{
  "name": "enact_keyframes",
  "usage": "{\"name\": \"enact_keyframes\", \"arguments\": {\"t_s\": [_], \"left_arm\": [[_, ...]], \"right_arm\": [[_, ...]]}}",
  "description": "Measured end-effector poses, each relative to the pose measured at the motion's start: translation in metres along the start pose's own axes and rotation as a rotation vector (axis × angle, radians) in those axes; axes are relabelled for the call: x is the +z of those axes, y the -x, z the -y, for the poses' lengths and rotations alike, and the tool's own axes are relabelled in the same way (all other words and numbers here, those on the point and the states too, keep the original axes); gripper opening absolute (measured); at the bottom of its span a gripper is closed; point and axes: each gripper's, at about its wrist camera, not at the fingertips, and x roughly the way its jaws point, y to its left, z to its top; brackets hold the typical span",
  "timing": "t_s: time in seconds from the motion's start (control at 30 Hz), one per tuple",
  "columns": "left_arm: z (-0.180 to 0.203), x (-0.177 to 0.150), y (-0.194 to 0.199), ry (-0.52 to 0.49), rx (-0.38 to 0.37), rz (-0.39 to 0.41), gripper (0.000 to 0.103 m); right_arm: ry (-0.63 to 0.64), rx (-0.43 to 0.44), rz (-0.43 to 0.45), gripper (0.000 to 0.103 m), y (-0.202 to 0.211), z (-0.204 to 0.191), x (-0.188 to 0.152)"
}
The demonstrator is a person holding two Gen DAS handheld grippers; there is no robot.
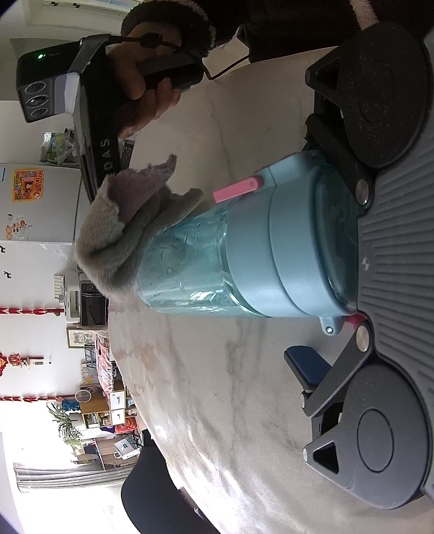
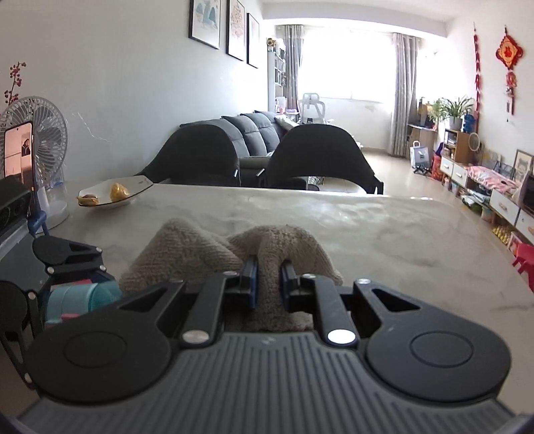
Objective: Clean container
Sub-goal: 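Wrap the towel over the bottle's open end with the right gripper while the left gripper holds it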
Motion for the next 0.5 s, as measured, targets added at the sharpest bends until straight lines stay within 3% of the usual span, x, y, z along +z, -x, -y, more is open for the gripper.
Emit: {"name": "enact_keyframes", "arguments": {"t_s": [0.23,0.5], "left_arm": [[-0.001,0.000,0.000,0.002,-0.001,0.001,0.102],[-0.004,0.000,0.001,-0.002,0.002,-0.001,0.102]], "right_arm": [[-0.088,0.128,-0.059,0.013,0.011,0.004,-0.002],[0.009,0.239,-0.071,0.013,0.005,-0.047,-0.004]]}}
